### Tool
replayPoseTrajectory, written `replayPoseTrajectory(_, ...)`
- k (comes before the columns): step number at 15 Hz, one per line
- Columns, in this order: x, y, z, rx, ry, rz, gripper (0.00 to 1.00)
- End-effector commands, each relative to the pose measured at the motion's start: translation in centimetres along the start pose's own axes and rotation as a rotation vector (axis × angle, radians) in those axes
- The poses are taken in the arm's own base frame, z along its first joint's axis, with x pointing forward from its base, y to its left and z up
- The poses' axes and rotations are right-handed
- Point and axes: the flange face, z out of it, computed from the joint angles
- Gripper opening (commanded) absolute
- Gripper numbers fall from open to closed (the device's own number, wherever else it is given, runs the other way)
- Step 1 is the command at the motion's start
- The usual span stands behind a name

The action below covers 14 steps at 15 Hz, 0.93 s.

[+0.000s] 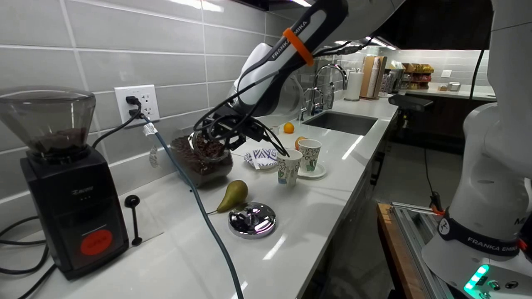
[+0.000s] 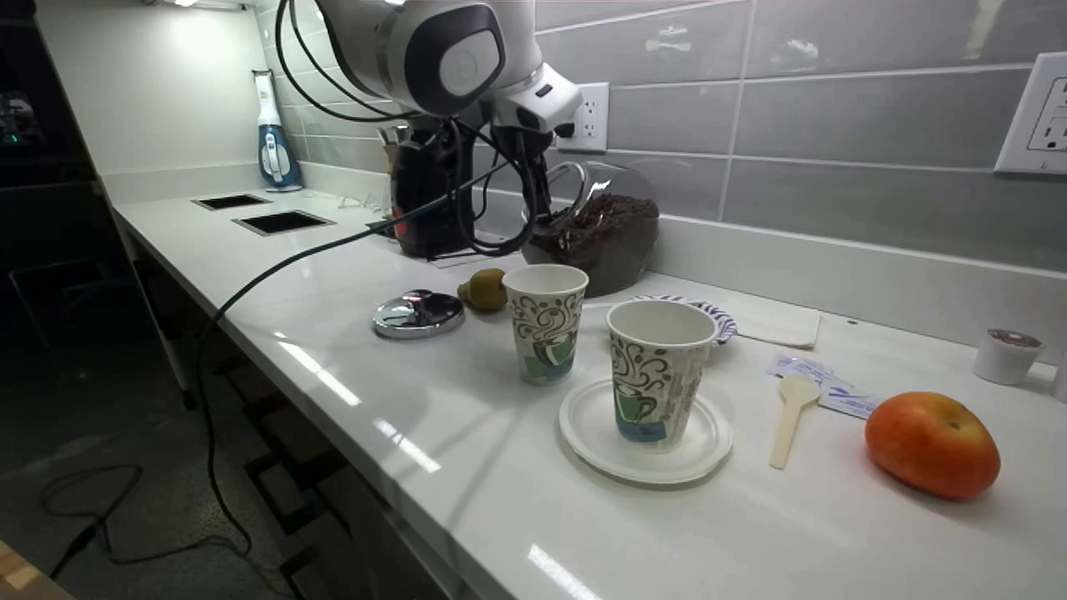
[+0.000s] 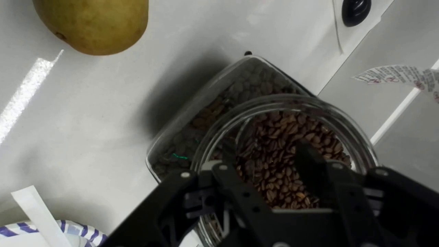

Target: Lift and drop the spoon in the container

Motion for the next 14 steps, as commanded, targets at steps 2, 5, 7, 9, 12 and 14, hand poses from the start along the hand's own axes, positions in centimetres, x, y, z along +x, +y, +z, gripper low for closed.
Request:
replayPoseTrajectory(2,-0.74,-1.53,0.82,0.035,-0.007,-0.009,0.43)
replayPoseTrajectory(5,-0.84,-1.81,1.08,0.037,-0.01,-0.011,0.38)
replayPoseTrajectory(7,-0.67,-1.76,1.26,0.035,-0.011,-0.011,0.28)
replayPoseTrajectory(9,-0.57,-1.68,1.42,0.034,-0.013,-0.009,0.09)
replayPoseTrajectory(12,-0.34,-1.58,1.36,0.034,-0.012,-0.005,0.0)
replayPoseTrajectory(14,-0.16,-1.44,0.99,0.036,-0.013,0.005,0.0)
